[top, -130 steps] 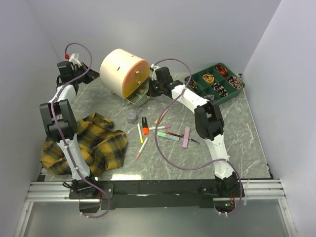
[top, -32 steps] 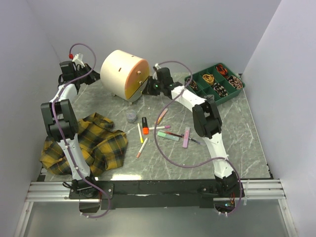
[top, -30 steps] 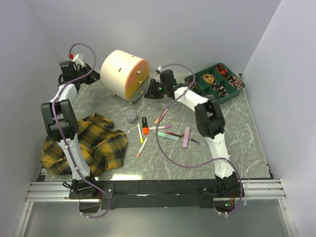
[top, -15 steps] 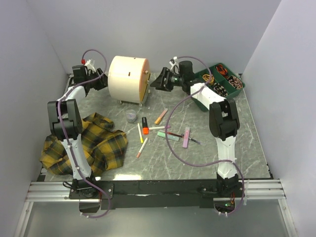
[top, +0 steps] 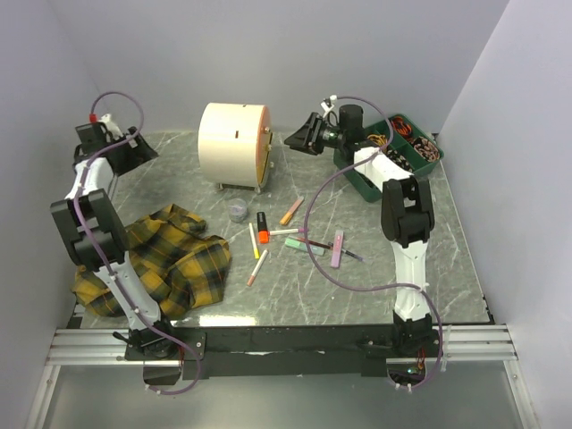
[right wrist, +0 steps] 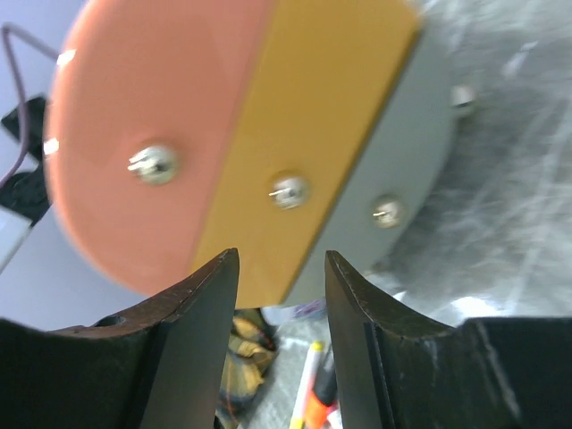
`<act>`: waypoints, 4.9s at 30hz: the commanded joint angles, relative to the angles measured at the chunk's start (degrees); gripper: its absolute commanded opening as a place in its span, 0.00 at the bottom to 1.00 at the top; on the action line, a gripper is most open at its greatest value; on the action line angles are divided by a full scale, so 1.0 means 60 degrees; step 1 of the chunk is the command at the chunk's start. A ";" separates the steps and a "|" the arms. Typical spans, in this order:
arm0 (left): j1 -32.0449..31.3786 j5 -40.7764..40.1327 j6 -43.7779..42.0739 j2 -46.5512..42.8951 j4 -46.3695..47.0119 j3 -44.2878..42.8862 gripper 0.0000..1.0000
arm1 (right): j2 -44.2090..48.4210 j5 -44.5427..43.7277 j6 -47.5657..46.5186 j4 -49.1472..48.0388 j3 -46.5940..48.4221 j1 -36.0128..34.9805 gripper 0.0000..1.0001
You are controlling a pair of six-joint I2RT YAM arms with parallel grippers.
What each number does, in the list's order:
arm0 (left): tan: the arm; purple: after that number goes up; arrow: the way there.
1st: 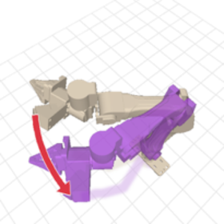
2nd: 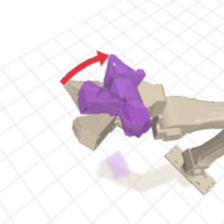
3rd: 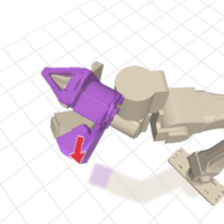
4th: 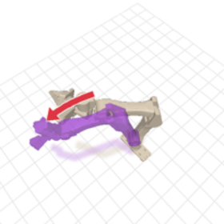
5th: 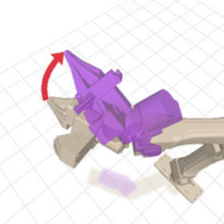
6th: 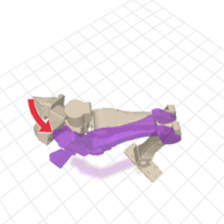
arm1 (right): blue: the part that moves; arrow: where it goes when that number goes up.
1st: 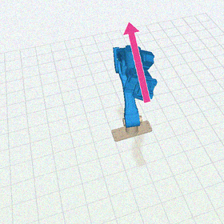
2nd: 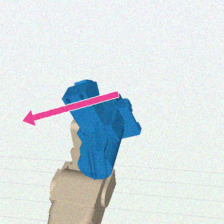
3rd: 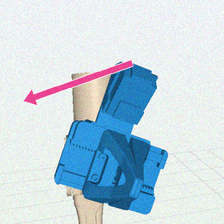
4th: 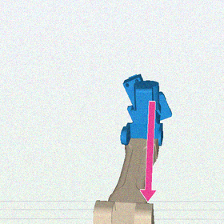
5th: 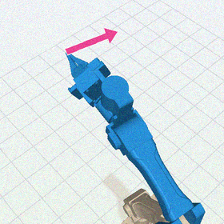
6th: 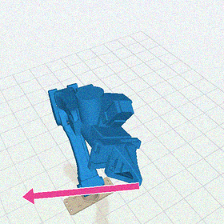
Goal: Sort the stationery into containers
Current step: Open the drawer in the storage box, then pick up the stationery from the center of the board.
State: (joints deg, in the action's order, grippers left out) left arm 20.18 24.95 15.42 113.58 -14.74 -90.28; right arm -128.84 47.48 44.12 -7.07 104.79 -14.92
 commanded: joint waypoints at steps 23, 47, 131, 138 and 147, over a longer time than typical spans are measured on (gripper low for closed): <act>0.0137 0.0646 -0.1427 -0.1777 -0.1073 0.0457 0.91 | -0.1613 0.0275 0.0850 -0.1151 0.1518 -0.0370 0.57; 0.0122 0.0515 -0.1501 -0.1704 -0.1073 0.0765 0.91 | -0.2287 0.0406 0.0762 -0.1356 0.2281 -0.0692 0.52; -0.2233 0.0385 -0.2467 -0.6577 -0.1031 0.5168 0.99 | 0.4259 -0.0222 -0.3427 0.1208 -0.3928 0.1871 1.00; -0.4591 -0.2764 -0.2233 -0.6831 0.1104 0.6828 1.00 | 0.5768 -0.1569 -0.4013 0.0317 -0.5583 0.1739 1.00; -0.6189 -0.4641 -0.2467 -0.5967 0.2852 0.7327 0.99 | 0.7277 -0.1806 -0.4349 0.0109 -0.7489 0.1768 1.00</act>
State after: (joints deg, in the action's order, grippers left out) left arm -13.21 3.92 2.04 76.90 -6.26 -47.18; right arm -90.83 38.37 20.80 -3.62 62.35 -4.29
